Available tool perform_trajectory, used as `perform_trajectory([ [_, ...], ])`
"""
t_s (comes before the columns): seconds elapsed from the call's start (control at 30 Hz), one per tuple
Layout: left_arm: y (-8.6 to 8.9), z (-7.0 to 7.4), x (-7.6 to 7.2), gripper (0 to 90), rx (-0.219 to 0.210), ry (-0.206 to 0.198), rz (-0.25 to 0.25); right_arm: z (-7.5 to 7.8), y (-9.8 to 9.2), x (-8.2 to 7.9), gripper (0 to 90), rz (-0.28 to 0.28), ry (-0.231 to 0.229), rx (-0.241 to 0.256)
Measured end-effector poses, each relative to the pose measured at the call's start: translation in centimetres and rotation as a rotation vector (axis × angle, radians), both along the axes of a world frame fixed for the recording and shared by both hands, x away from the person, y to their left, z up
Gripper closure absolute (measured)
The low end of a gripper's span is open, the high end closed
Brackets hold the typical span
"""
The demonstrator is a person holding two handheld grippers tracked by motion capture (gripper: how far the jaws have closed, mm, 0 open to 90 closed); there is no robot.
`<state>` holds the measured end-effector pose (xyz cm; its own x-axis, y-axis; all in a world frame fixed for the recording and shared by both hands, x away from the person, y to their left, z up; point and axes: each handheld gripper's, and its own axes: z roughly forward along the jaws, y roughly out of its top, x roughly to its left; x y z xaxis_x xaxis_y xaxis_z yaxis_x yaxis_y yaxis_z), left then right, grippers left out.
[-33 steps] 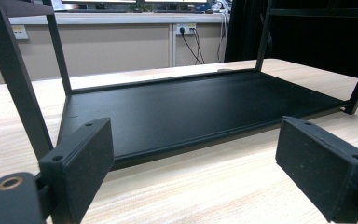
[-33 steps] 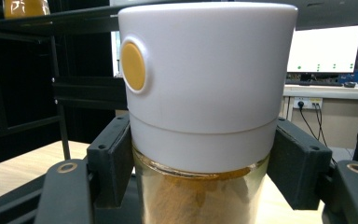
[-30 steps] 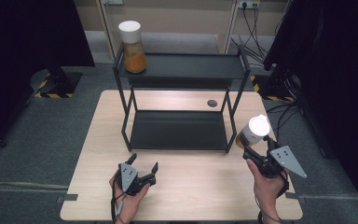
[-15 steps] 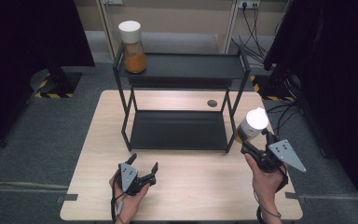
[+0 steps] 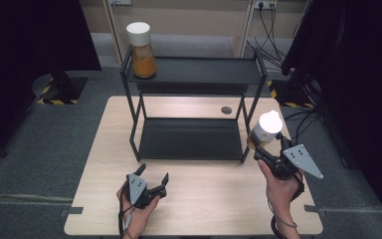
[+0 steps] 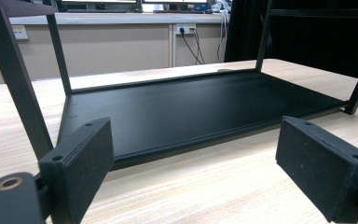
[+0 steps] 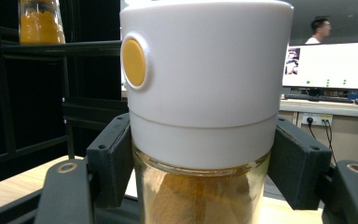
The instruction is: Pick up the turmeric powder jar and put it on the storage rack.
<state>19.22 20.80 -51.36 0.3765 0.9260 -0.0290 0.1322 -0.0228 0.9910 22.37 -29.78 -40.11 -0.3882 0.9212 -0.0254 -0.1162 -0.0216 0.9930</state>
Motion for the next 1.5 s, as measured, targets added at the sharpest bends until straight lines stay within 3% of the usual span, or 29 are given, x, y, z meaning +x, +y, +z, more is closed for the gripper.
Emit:
perform_trajectory([
  [1.5,-0.2,0.0,0.0,10.8,0.010,-0.005,-0.001,3.4,1.3,2.0,30.9,0.009,-0.039,0.009],
])
